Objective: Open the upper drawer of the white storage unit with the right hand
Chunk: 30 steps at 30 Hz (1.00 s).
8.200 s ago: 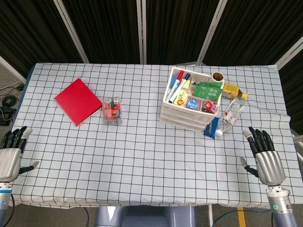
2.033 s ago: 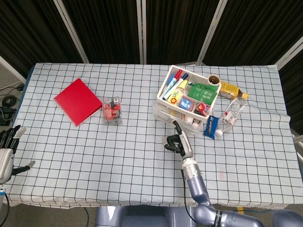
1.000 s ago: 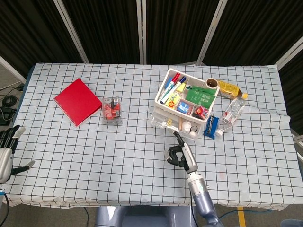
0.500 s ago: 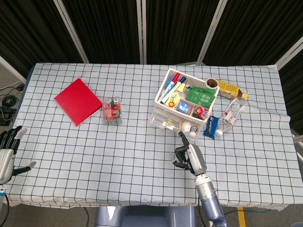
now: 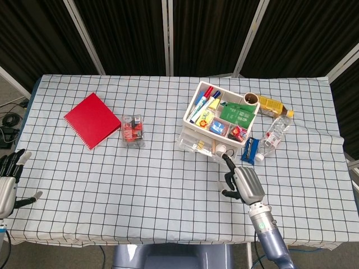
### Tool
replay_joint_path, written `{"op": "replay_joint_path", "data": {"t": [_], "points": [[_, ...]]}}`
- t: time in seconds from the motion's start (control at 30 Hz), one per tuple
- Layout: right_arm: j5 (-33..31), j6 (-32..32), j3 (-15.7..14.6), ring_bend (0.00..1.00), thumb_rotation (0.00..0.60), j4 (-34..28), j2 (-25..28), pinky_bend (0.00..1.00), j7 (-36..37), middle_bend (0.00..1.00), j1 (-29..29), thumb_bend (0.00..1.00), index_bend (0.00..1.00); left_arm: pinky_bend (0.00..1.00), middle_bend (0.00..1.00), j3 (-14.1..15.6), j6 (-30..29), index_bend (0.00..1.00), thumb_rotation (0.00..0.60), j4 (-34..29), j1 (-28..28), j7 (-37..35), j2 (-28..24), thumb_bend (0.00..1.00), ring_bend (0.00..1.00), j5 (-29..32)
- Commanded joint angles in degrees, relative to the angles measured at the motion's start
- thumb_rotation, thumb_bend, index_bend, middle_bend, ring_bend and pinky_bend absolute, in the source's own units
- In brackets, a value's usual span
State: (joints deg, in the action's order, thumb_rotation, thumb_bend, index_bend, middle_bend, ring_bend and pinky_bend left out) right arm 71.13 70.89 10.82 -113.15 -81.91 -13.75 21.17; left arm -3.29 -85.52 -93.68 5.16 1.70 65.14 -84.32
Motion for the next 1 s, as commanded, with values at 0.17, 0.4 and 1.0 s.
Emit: {"op": "replay_joint_path", "data": {"t": [0.17,0.4,1.0], "points": [[-1.2,0.51,-0.01,0.88,0.6,-1.02,2.53,0.7,-2.8,0.89,0.27,0.38,0.21,0.0,0.0,0.1,-0.05,0.0,0.6,-0.09,-0.04,-0.06,-0.06,0.07,0.0,-0.21],[-4.06,0.23,0.9,0.88,0.6,-0.33,3.07,0.7,-5.09,0.9,1.37,0.38,0.25,0.0,0.0,0.22,0.16,0.0,0.6,-0.14,0.02,-0.03,-0.08,0.07,0.0,-0.32],[-9.71,0.02,2.28,0.88,0.6,1.28,1.28,0.71,-8.39,0.9,4.23,0.41,0.35,0.0,0.0,0.18,0.75,0.0,0.6,-0.07,0.27,0.5,0.14,0.07,0.0,0.08]]}}
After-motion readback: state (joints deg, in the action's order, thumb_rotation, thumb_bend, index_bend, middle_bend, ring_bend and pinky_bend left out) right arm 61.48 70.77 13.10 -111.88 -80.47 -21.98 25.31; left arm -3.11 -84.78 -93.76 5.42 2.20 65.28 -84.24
